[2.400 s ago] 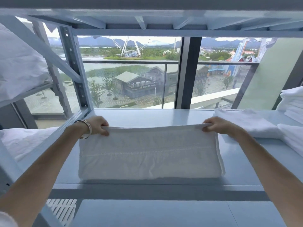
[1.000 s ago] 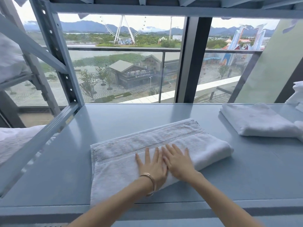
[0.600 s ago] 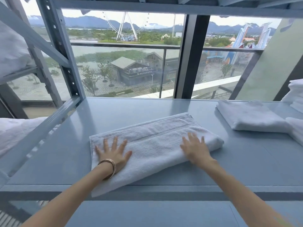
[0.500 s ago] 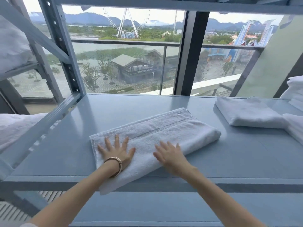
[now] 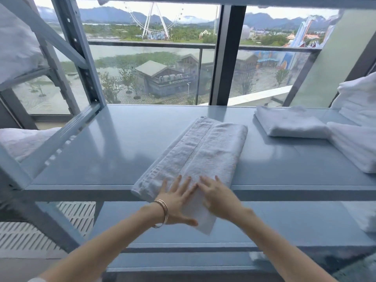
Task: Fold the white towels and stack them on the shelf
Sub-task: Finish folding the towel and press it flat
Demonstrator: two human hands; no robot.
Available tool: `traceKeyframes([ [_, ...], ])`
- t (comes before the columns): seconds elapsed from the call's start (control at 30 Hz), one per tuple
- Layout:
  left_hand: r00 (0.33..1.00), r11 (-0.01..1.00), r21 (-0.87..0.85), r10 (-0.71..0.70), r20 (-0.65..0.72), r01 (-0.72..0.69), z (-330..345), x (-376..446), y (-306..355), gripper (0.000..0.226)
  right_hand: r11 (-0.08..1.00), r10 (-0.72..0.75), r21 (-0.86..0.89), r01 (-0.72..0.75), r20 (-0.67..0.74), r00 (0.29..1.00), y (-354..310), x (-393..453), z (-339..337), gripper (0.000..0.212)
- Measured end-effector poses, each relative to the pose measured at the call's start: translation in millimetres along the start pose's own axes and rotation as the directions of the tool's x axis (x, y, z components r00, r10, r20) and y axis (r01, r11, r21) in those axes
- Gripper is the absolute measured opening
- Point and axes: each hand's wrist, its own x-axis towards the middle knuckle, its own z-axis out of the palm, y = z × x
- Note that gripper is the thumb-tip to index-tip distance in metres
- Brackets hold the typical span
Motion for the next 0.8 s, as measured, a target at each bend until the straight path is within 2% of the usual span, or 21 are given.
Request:
traceKeyframes([
  [0.1,0.99,0.97,0.214,0.131,-0.056,-0.116,3.2,1.2,-22.0,0.127,0.997,0.072,0.0,-0.072,-0.053,0.996,-36.0,-17.9,30.4,0.076],
  [0.17,0.959,0.92,0.361,0.228,-0.167,-0.156,9.7,0.4,-34.4,0.139,0.991,0.123,-0.04,-0.127,-0.091,0.988,-46.0,-16.6,41.0,0.087],
  [0.23,0.935,0.921,0.363,0.247,-0.255,-0.145,17.3,-0.6,-45.3,0.143,0.98,0.195,-0.021,-0.198,-0.108,0.975,-50.4,-14.4,41.7,0.092],
  [0.3,0.901,0.928,0.315,0.298,-0.315,-0.197,21.9,0.8,-54.5,0.128,0.977,0.208,-0.015,-0.211,-0.122,0.971,-54.4,-13.6,44.8,0.097],
  [0.37,0.858,0.924,0.289,0.349,-0.377,-0.249,20.8,-0.5,-60.4,0.093,0.971,0.238,0.0,-0.24,-0.112,0.965,-65.8,-16.2,47.4,0.107],
  [0.43,0.835,0.937,0.24,0.337,-0.436,-0.253,18.5,-1.4,-61.5,0.064,0.966,0.259,0.006,-0.26,-0.106,0.96,-79.9,-18.0,49.7,0.117],
  [0.5,0.835,0.954,0.184,0.296,-0.464,-0.237,15.0,-1.3,-59.3,0.056,0.963,0.266,0.009,-0.268,-0.148,0.952,-89.7,-15.1,49.5,0.124],
  [0.57,0.838,0.963,0.134,0.269,-0.474,-0.233,12.7,-1.2,-53.9,0.06,0.964,0.258,-0.012,-0.266,-0.214,0.942,-88.0,-11.6,43.8,0.113],
  [0.7,0.781,0.949,0.078,0.295,-0.55,-0.304,7.6,-5.9,-52.5,0.06,0.969,0.187,-0.09,-0.23,-0.343,0.921,-55.6,-15.8,28.8,0.056],
  [0.8,0.751,0.947,0.108,0.308,-0.584,-0.304,6.1,-15.1,-61.5,0.046,0.961,0.168,-0.144,-0.236,-0.371,0.913,-33.6,-31.0,8.9,0.046],
])
